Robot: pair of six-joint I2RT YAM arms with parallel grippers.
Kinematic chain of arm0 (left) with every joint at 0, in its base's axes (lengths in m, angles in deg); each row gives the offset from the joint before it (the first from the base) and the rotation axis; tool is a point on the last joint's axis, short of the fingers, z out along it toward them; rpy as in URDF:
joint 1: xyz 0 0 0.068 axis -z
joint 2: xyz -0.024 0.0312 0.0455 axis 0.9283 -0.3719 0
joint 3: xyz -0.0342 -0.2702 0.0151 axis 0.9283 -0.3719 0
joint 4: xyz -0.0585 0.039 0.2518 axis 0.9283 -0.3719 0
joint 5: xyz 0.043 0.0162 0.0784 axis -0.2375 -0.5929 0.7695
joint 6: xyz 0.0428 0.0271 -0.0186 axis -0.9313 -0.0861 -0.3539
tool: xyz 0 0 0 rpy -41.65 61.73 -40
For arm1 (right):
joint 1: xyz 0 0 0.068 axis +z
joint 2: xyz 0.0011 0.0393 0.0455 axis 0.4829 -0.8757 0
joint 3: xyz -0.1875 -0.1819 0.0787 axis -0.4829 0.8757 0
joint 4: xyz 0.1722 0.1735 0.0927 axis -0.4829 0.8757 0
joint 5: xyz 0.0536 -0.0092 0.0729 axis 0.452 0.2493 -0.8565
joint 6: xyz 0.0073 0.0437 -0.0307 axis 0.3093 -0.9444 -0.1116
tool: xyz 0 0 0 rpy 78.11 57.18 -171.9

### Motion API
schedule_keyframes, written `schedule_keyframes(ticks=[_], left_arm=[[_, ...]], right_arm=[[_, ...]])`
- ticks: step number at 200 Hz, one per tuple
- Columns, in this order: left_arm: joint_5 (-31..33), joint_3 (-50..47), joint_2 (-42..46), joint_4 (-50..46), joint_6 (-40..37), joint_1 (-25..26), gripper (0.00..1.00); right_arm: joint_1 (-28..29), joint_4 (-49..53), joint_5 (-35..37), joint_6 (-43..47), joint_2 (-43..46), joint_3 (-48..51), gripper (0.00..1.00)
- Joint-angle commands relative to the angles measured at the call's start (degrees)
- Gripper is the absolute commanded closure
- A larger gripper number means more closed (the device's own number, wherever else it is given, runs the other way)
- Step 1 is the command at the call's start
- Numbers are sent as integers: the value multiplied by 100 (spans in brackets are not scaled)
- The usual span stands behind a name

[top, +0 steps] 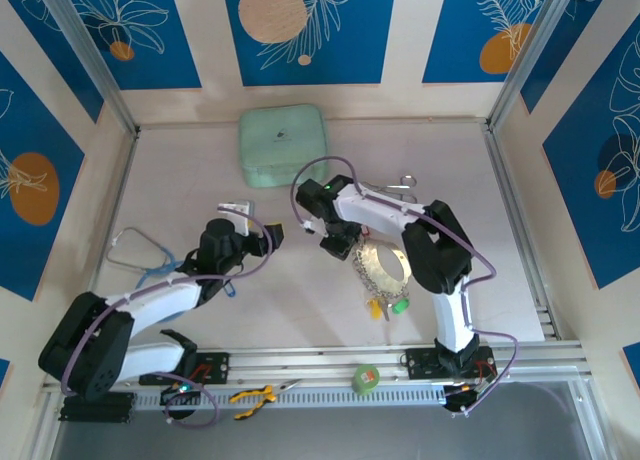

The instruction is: Put the keys on the keyring

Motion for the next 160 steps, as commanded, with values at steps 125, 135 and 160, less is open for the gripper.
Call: schedule_keyframes(ticks=[125,135,160], left_arm=[[388,-192,683,-499,19,-16,12],[395,-189,689,-512,12,-16,12],[417,-189,694,-514,12,-13,12]], right_arm=[[249,1136,759,-142,-1097,-860,63],[249,1161,741,-144,-1123,-858,63],[231,1180,766,-179,-1185,-838,63]])
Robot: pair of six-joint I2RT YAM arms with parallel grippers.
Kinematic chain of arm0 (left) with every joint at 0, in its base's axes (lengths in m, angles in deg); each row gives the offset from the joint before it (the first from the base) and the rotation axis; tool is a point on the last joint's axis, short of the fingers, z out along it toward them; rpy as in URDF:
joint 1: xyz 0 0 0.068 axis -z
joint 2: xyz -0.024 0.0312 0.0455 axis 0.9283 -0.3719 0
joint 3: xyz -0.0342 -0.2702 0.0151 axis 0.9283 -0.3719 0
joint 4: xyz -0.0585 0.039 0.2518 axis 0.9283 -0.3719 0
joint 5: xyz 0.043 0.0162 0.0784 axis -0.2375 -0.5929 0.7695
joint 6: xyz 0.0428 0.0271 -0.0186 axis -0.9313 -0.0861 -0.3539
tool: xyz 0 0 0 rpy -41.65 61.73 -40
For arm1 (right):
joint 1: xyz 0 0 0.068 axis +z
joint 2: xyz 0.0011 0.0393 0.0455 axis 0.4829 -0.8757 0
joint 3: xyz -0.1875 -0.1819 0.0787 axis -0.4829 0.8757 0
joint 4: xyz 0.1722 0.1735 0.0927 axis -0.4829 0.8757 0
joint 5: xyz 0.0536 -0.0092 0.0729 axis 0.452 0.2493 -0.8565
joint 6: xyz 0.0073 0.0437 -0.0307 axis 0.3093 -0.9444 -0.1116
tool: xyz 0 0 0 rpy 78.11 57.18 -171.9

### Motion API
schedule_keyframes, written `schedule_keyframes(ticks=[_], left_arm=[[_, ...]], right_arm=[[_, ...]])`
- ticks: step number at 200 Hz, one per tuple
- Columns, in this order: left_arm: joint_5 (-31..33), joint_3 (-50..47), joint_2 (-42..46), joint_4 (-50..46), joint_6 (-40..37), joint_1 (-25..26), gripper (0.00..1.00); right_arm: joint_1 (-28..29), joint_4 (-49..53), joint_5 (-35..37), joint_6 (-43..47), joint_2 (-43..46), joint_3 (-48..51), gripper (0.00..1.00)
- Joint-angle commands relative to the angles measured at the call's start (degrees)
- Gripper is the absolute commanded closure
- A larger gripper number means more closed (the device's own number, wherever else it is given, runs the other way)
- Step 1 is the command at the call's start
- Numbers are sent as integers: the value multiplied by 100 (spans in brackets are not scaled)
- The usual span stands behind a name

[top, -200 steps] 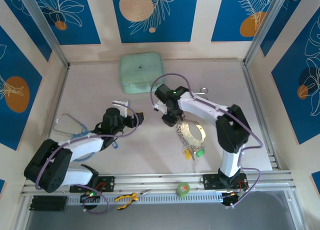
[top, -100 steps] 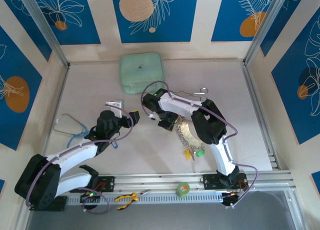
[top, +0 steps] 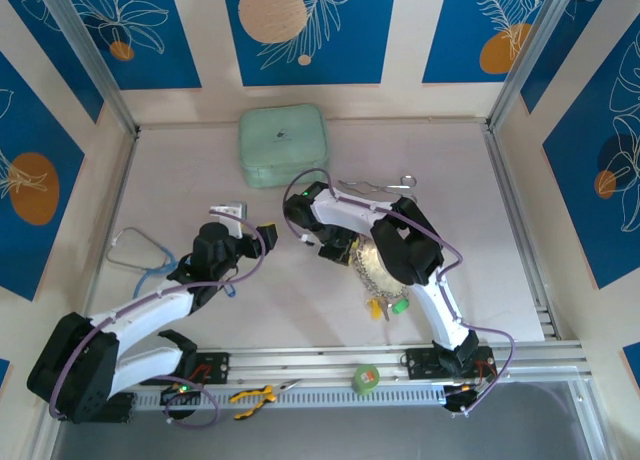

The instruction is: Put the keys on the keyring

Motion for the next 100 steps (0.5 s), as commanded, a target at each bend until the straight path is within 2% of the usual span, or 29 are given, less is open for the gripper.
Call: schedule_keyframes(ticks=[1,100], left_arm=[[122,-69,89,-50,7,-14,12],[183,-85,133,-83,20,-15,12]], right_arm=[[6,247,65,-109,-110,-112,63],[-81,274,342,-197,-224,-183,66]])
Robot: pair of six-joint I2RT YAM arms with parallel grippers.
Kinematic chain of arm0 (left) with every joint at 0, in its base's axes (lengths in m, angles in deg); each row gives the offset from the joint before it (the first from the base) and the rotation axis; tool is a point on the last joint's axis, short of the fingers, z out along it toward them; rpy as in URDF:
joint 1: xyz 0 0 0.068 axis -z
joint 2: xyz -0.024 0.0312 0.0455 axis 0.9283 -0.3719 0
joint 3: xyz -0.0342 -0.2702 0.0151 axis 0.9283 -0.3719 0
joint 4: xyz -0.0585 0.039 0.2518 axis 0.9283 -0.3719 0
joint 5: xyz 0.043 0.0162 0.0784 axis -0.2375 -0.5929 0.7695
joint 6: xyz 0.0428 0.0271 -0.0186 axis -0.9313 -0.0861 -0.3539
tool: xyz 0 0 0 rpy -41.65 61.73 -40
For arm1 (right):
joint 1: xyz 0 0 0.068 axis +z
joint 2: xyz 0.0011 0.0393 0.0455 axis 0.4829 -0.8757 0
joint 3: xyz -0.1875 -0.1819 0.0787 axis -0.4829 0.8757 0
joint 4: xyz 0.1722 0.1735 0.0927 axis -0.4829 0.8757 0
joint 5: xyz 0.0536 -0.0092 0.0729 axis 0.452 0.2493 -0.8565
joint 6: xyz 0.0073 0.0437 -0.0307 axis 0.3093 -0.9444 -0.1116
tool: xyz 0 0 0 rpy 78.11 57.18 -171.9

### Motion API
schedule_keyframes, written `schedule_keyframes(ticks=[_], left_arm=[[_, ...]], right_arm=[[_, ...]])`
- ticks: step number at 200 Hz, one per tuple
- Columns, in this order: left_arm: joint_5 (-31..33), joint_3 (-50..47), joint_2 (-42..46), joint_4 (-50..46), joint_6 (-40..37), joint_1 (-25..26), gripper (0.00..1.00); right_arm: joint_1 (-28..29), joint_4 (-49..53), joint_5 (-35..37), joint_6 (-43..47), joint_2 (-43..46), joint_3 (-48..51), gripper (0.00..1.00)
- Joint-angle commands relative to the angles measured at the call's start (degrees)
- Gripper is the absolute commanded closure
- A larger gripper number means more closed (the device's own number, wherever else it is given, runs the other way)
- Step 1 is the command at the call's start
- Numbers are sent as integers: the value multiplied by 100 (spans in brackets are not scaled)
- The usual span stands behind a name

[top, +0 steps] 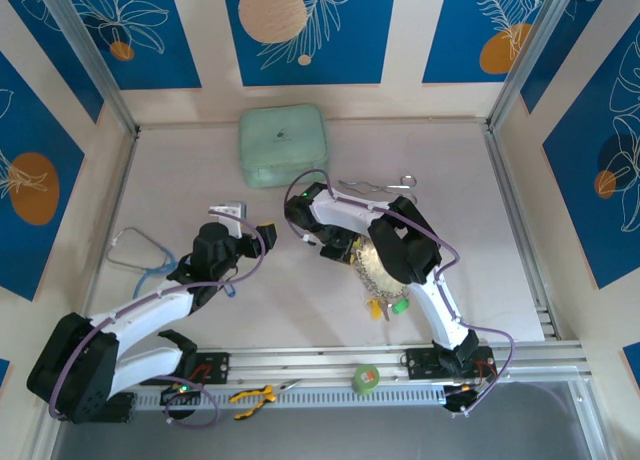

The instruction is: Put the keys on the keyring

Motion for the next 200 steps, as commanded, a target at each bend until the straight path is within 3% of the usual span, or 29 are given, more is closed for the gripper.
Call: schedule_keyframes(ticks=[1,200], left_arm=[[111,-79,131,-63,19,-19,12],[199,-85,187,-115,28,-18,12]], right_arm=[[-40,223,88,-88,-130,-141,66],[-83,206,211,-103,-267,-123,76]])
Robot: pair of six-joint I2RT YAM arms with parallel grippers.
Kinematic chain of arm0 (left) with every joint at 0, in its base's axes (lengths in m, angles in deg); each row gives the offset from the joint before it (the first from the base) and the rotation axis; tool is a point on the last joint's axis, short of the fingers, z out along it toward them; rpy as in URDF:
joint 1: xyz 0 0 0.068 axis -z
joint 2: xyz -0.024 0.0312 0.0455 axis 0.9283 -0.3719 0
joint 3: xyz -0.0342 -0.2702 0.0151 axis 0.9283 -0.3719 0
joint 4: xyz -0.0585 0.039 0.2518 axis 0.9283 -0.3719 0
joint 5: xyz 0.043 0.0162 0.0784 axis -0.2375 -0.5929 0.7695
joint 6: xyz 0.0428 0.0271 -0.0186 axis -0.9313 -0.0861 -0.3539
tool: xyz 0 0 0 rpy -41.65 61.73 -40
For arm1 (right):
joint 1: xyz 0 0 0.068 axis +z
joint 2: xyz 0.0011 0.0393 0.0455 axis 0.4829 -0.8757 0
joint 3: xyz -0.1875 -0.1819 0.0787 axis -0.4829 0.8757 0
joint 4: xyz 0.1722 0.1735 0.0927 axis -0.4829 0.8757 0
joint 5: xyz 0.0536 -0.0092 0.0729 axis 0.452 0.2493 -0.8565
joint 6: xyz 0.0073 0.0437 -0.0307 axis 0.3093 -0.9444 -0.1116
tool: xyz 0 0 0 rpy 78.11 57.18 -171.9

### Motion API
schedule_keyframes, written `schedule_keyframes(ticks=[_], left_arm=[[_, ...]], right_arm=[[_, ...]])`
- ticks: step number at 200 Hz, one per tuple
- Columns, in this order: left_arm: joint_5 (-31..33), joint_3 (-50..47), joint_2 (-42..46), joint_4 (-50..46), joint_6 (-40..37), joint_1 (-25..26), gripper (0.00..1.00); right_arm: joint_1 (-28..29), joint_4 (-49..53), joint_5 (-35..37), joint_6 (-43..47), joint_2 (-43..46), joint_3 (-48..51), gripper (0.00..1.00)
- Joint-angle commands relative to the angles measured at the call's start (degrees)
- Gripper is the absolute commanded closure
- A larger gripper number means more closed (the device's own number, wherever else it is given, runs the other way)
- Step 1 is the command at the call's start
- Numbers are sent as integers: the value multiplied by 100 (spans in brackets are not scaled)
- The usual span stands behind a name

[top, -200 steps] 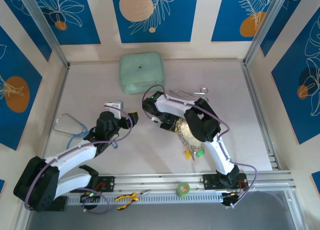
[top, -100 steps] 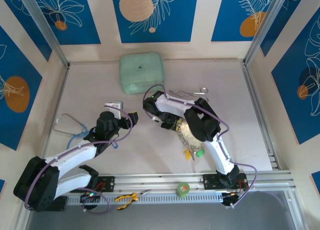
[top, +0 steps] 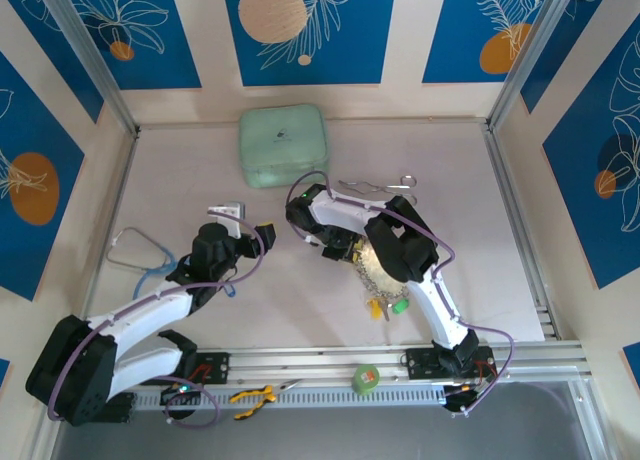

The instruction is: Put the keys on the keyring

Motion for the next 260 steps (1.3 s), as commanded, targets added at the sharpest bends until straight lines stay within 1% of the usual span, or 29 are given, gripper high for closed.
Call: schedule_keyframes(ticks=[1,35,57,94,120,141,173,214,242,260], left_arm=[[114,-80,109,-28,28,-16,12],[125,-78,111,-28,28,-10,13],[129,-76,120,-28,28,-20,12],[142,-76,155,-71,28,-19,12],[113,-48,212,-141,-13,-14,13],[-89,-9,268,-121,-141,-6,13],[-600,79,371,-16,-478,0,17],[-1314,284,437,11,-1055,21,22],[-1590,504,506,-316,-1763,42,26],[-1996,633,514,-523,-2376,54,32]], right_arm=[[-49,155,56,-58,-89,-117,76],[-50,144,56,-49,-107,-125,80],[-51,142,53,-50,-107,-148,85],[-31,90,11,-26,-63,-196,100],[51,-57,-122,38,203,-200,100],[87,-380,-288,123,706,33,100],[84,-1092,-898,224,1751,699,100],[-80,-2181,-1846,395,3144,1755,100],[-335,-2767,-2659,610,3797,2366,100],[-424,-3150,-3153,933,4151,2797,100]])
